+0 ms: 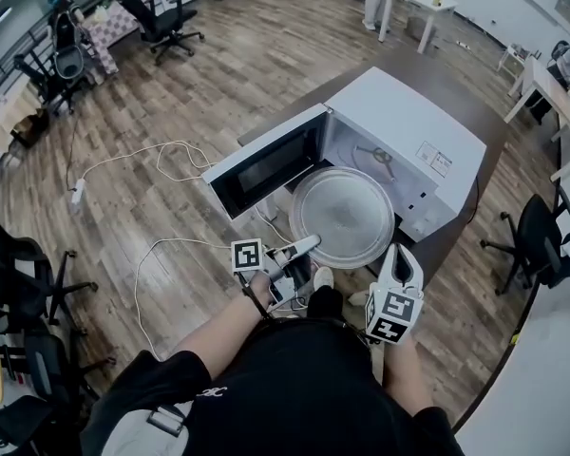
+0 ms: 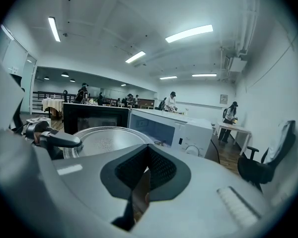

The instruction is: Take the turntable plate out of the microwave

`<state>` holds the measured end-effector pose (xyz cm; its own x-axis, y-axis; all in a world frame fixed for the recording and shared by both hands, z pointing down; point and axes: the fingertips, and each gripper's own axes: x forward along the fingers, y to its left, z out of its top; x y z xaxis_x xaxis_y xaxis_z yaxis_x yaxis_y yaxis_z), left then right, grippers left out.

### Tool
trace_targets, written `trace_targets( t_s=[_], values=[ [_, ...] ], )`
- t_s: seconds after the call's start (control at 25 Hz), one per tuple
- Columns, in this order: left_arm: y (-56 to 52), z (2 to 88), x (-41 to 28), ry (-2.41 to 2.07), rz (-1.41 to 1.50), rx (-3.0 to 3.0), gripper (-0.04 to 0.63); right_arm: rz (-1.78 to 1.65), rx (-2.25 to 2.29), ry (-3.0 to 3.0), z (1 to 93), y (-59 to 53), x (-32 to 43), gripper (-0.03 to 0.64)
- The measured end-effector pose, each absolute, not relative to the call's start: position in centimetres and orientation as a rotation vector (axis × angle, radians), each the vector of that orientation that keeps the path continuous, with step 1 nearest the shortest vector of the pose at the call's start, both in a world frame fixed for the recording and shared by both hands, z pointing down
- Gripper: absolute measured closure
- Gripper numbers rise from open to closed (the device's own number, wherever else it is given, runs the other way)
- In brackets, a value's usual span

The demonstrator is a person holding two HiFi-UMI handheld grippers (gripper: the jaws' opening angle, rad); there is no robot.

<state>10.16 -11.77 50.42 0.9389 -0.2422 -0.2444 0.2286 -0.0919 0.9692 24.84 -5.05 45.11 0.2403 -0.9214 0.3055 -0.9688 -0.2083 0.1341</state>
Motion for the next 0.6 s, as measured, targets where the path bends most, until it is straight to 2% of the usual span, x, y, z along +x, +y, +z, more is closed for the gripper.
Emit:
trace_targets(
  t_s=[0.6],
  values=[
    [-11.97, 49.63, 10.63, -0.022, -0.433, 1.597, 0.543, 0.23, 2.224, -1.739, 45.32, -5.1, 25.53, 0.611]
  ],
)
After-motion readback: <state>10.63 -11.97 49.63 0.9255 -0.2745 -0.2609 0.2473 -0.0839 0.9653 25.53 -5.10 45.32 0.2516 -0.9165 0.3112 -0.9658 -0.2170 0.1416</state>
